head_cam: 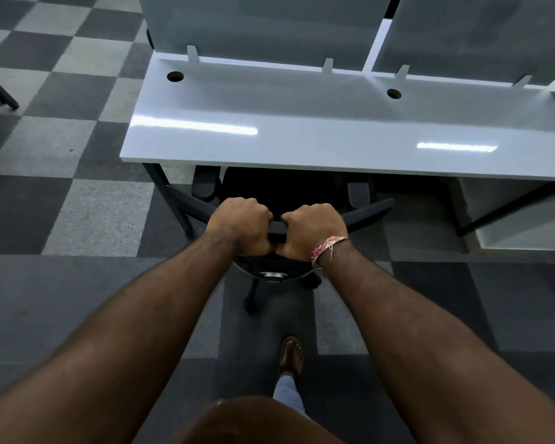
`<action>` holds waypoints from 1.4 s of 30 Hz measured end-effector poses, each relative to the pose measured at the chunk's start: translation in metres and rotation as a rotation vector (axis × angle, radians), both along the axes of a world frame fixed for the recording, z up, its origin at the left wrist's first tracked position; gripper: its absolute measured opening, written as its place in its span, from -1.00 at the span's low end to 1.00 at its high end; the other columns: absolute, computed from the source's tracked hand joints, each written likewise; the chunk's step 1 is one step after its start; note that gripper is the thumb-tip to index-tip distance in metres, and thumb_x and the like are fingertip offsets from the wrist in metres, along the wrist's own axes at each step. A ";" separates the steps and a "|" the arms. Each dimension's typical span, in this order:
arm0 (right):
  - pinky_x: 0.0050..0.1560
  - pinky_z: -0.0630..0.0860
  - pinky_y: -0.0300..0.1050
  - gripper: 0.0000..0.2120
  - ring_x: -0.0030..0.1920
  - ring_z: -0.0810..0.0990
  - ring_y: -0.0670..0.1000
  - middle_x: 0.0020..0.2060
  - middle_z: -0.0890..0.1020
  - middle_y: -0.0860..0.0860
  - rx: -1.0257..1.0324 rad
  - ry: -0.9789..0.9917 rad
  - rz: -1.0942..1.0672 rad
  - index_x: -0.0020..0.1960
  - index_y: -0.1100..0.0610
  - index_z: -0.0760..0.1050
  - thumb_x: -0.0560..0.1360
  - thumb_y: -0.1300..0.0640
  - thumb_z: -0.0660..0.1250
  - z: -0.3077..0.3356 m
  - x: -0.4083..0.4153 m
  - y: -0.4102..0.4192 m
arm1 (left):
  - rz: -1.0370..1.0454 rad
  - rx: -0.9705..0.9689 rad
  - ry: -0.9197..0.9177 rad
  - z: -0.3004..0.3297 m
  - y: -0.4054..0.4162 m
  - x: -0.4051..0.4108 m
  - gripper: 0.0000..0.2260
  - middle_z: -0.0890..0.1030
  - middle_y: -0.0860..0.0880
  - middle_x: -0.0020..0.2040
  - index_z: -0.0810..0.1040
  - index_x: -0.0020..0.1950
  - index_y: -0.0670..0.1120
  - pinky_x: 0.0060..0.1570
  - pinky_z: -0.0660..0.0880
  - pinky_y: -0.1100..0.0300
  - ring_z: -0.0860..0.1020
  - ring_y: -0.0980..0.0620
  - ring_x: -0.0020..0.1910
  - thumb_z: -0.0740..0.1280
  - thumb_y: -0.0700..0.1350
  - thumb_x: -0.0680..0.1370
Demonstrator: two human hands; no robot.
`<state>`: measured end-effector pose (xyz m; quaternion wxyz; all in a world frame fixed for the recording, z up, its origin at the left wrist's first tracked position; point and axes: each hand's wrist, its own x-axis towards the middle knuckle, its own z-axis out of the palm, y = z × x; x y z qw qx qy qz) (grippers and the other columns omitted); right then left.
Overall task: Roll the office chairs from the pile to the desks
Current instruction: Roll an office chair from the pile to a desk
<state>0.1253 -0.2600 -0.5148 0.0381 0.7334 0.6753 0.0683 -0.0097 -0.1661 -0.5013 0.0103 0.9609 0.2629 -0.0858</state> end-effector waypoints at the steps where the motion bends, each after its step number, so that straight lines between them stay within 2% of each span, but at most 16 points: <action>1: -0.34 0.40 -0.14 -0.58 -0.42 0.56 0.09 -0.44 0.57 -0.05 -0.003 0.001 0.005 -0.35 -0.02 0.36 0.27 -0.38 0.29 0.001 0.007 0.005 | 0.007 -0.001 0.005 0.000 0.004 0.007 -0.72 0.49 0.08 -0.39 0.58 -0.25 0.06 -0.29 0.52 0.12 0.53 -0.01 -0.37 0.31 0.25 0.42; 6: -0.33 0.39 -0.13 -0.60 -0.38 0.59 0.12 -0.40 0.60 -0.04 -0.014 0.015 0.055 -0.29 0.00 0.52 0.27 -0.34 0.30 0.001 0.036 0.025 | 0.051 -0.013 0.032 0.000 0.019 0.034 -0.77 0.48 0.08 -0.39 0.59 -0.23 0.06 -0.28 0.51 0.12 0.53 -0.02 -0.36 0.31 0.19 0.41; 11: -0.34 0.37 -0.14 -0.62 -0.38 0.59 0.11 -0.41 0.59 -0.04 -0.016 0.034 0.098 -0.33 -0.01 0.39 0.28 -0.33 0.26 0.002 0.073 0.045 | 0.094 -0.036 0.027 0.001 0.031 0.066 -0.81 0.48 0.08 -0.37 0.59 -0.21 0.06 -0.25 0.50 0.12 0.53 -0.04 -0.33 0.31 0.15 0.43; 17: -0.36 0.33 -0.14 -0.63 -0.39 0.58 0.11 -0.40 0.59 -0.03 -0.018 0.053 0.110 -0.33 0.00 0.38 0.28 -0.32 0.27 -0.004 0.101 0.070 | 0.130 -0.026 0.041 -0.002 0.055 0.095 -0.83 0.52 0.09 -0.36 0.60 -0.22 0.08 -0.26 0.51 0.12 0.54 -0.01 -0.34 0.30 0.14 0.39; 22: -0.38 0.28 -0.14 -0.61 -0.42 0.57 0.12 -0.43 0.58 -0.02 0.019 0.073 0.116 -0.33 0.02 0.45 0.30 -0.32 0.30 -0.007 0.096 0.086 | 0.108 -0.037 0.108 -0.001 0.077 0.094 -0.84 0.53 0.08 -0.34 0.58 -0.21 0.09 -0.23 0.54 0.10 0.54 0.00 -0.32 0.30 0.13 0.35; 26: -0.38 0.26 -0.13 -0.59 -0.43 0.56 0.12 -0.44 0.57 -0.02 0.034 0.077 0.102 -0.35 0.01 0.37 0.28 -0.33 0.30 -0.008 0.097 0.094 | 0.057 -0.037 0.117 -0.002 0.089 0.094 -0.84 0.54 0.08 -0.32 0.57 -0.21 0.09 -0.21 0.55 0.08 0.53 0.00 -0.32 0.31 0.14 0.36; 31: -0.38 0.28 -0.14 -0.61 -0.43 0.56 0.11 -0.45 0.56 -0.03 0.023 0.088 0.062 -0.34 0.01 0.41 0.26 -0.32 0.33 -0.007 0.096 0.096 | -0.013 -0.038 0.110 -0.001 0.099 0.094 -0.82 0.52 0.08 -0.33 0.55 -0.21 0.08 -0.27 0.46 0.10 0.50 0.00 -0.35 0.29 0.16 0.36; 35: -0.37 0.26 -0.14 -0.61 -0.41 0.56 0.10 -0.43 0.58 -0.03 0.004 0.068 0.037 -0.34 -0.01 0.35 0.25 -0.32 0.32 -0.004 0.091 0.094 | -0.033 -0.052 0.104 -0.001 0.098 0.090 -0.81 0.51 0.08 -0.33 0.55 -0.19 0.07 -0.29 0.43 0.10 0.47 0.02 -0.37 0.28 0.16 0.39; 42: -0.36 0.32 -0.14 -0.66 -0.35 0.59 0.07 -0.36 0.60 -0.05 -0.064 0.029 -0.030 -0.29 0.00 0.49 0.25 -0.28 0.32 -0.001 0.079 0.083 | -0.043 -0.084 0.067 -0.001 0.088 0.082 -0.84 0.51 0.07 -0.33 0.53 -0.20 0.07 -0.27 0.48 0.09 0.49 0.00 -0.36 0.32 0.14 0.41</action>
